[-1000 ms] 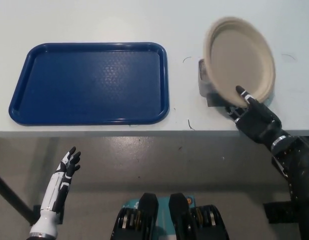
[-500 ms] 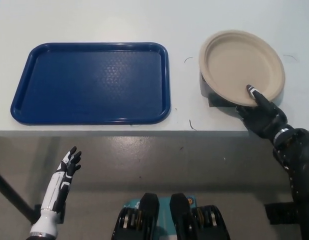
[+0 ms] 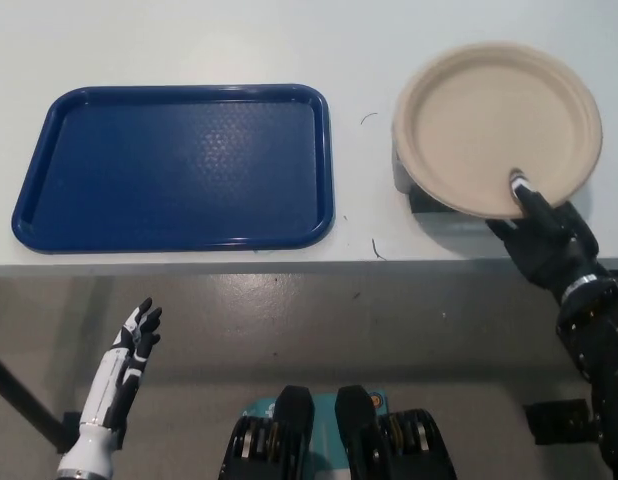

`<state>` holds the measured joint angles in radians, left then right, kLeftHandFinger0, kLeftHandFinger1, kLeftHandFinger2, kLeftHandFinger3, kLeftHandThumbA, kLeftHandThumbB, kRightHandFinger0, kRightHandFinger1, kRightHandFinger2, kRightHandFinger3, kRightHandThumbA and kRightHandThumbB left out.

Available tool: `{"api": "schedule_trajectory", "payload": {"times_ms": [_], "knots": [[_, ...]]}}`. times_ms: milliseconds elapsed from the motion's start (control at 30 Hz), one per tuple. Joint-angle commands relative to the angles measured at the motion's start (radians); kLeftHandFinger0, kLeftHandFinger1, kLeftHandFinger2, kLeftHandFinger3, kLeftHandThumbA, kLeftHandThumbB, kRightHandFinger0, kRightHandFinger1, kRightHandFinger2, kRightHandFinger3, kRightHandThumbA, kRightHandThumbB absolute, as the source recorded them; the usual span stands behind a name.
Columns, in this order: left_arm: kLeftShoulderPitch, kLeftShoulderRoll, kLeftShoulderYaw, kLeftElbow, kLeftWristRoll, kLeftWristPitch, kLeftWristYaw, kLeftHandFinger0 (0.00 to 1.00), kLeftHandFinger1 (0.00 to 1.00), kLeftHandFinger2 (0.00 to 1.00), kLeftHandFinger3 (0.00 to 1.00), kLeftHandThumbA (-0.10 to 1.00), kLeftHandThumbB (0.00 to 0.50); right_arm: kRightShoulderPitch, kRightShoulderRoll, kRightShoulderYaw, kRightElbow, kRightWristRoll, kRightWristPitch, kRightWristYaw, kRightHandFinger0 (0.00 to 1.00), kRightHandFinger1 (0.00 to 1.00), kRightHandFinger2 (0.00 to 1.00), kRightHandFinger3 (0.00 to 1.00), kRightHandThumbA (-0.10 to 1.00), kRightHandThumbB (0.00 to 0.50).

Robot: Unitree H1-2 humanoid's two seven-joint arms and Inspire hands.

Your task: Use the right hand to pick up a plate from a leveled surface and place it into a tray on the left side

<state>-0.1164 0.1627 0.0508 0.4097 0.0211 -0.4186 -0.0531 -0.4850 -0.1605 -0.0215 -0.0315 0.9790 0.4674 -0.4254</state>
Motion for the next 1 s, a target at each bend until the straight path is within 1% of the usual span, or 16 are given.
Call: {"api": "schedule_trajectory", "payload": {"times_ms": [0, 133, 200, 233, 333, 400, 467, 500, 567, 600, 633, 667, 733, 800, 867, 967], "knots": [[-0.016, 0.016, -0.012, -0.034, 0.025, -0.026, 0.000, 1.00, 1.00, 1.00, 1.00, 0.98, 0.170, -0.072, -0.020, 0.074, -0.105, 0.078, 0.003, -0.118, 0.00, 0.28, 0.60, 1.00, -0.10, 0.003], [-0.024, 0.018, -0.012, -0.028, 0.020, -0.029, -0.005, 1.00, 1.00, 1.00, 1.00, 0.97, 0.167, -0.119, -0.011, 0.123, -0.089, 0.105, 0.003, -0.125, 0.00, 0.27, 0.57, 1.00, -0.10, 0.001], [-0.025, 0.018, -0.012, -0.025, 0.014, -0.033, -0.008, 1.00, 1.00, 1.00, 1.00, 0.96, 0.167, -0.139, -0.004, 0.142, -0.080, 0.109, 0.003, -0.142, 0.00, 0.27, 0.58, 1.00, -0.10, 0.014], [-0.025, 0.017, -0.011, -0.022, 0.006, -0.031, -0.012, 1.00, 1.00, 1.00, 1.00, 0.96, 0.184, -0.149, 0.003, 0.152, -0.071, 0.087, 0.003, -0.128, 0.00, 0.26, 0.57, 1.00, -0.10, 0.038], [-0.033, 0.024, -0.010, -0.018, 0.009, -0.035, -0.016, 1.00, 1.00, 1.00, 1.00, 0.96, 0.186, -0.191, 0.024, 0.172, -0.007, 0.067, 0.003, -0.104, 0.00, 0.30, 0.62, 1.00, -0.10, 0.079], [-0.034, 0.024, -0.010, -0.014, 0.026, -0.042, -0.005, 1.00, 1.00, 1.00, 1.00, 0.96, 0.177, -0.229, 0.044, 0.189, 0.055, 0.074, 0.003, -0.111, 0.00, 0.29, 0.66, 1.00, -0.10, 0.089], [-0.036, 0.023, -0.009, -0.009, 0.018, -0.044, -0.010, 1.00, 1.00, 1.00, 1.00, 0.95, 0.170, -0.261, 0.067, 0.198, 0.114, 0.064, 0.003, -0.088, 0.00, 0.26, 0.65, 1.00, -0.10, 0.084], [-0.037, 0.026, -0.011, -0.006, 0.021, -0.049, -0.012, 1.00, 1.00, 1.00, 1.00, 0.96, 0.164, -0.273, 0.080, 0.193, 0.142, 0.055, 0.003, -0.081, 0.00, 0.25, 0.67, 0.95, -0.10, 0.105], [-0.034, 0.025, -0.013, -0.004, 0.023, -0.051, -0.013, 1.00, 1.00, 1.00, 1.00, 0.96, 0.172, -0.309, 0.101, 0.211, 0.206, 0.025, 0.003, -0.066, 0.00, 0.22, 0.67, 0.85, -0.10, 0.101], [-0.034, 0.025, -0.014, -0.005, 0.022, -0.051, -0.015, 1.00, 1.00, 1.00, 1.00, 0.96, 0.171, -0.335, 0.119, 0.214, 0.252, 0.010, 0.003, -0.055, 0.00, 0.22, 0.68, 0.83, -0.10, 0.096], [-0.035, 0.025, -0.014, -0.004, 0.023, -0.051, -0.014, 1.00, 1.00, 1.00, 1.00, 0.96, 0.182, -0.356, 0.131, 0.216, 0.283, -0.007, 0.003, -0.049, 0.00, 0.24, 0.71, 0.90, -0.10, 0.096], [-0.035, 0.024, -0.014, -0.009, 0.023, -0.045, -0.014, 1.00, 1.00, 1.00, 1.00, 0.95, 0.189, -0.386, 0.146, 0.220, 0.330, -0.035, 0.003, -0.040, 0.00, 0.24, 0.70, 1.00, -0.10, 0.095], [-0.037, 0.022, -0.013, -0.013, 0.020, -0.036, -0.014, 1.00, 1.00, 1.00, 1.00, 0.95, 0.190, -0.419, 0.165, 0.214, 0.385, -0.057, 0.003, -0.025, 0.00, 0.25, 0.71, 1.00, -0.10, 0.090], [-0.039, 0.021, -0.015, -0.013, 0.022, -0.034, -0.014, 1.00, 1.00, 1.00, 1.00, 0.95, 0.189, -0.469, 0.201, 0.193, 0.472, -0.095, 0.003, -0.009, 0.00, 0.30, 0.75, 1.00, -0.10, 0.109], [-0.041, 0.022, -0.015, -0.008, 0.018, -0.038, -0.019, 1.00, 1.00, 1.00, 1.00, 0.94, 0.187, -0.511, 0.224, 0.182, 0.545, -0.118, 0.003, 0.008, 0.00, 0.31, 0.74, 1.00, -0.10, 0.101], [-0.042, 0.019, -0.017, -0.012, 0.024, -0.031, -0.014, 1.00, 1.00, 1.00, 1.00, 0.94, 0.178, -0.590, 0.261, 0.161, 0.690, -0.166, -0.024, 0.067, 0.00, 0.26, 0.74, 1.00, -0.10, 0.078]]}}
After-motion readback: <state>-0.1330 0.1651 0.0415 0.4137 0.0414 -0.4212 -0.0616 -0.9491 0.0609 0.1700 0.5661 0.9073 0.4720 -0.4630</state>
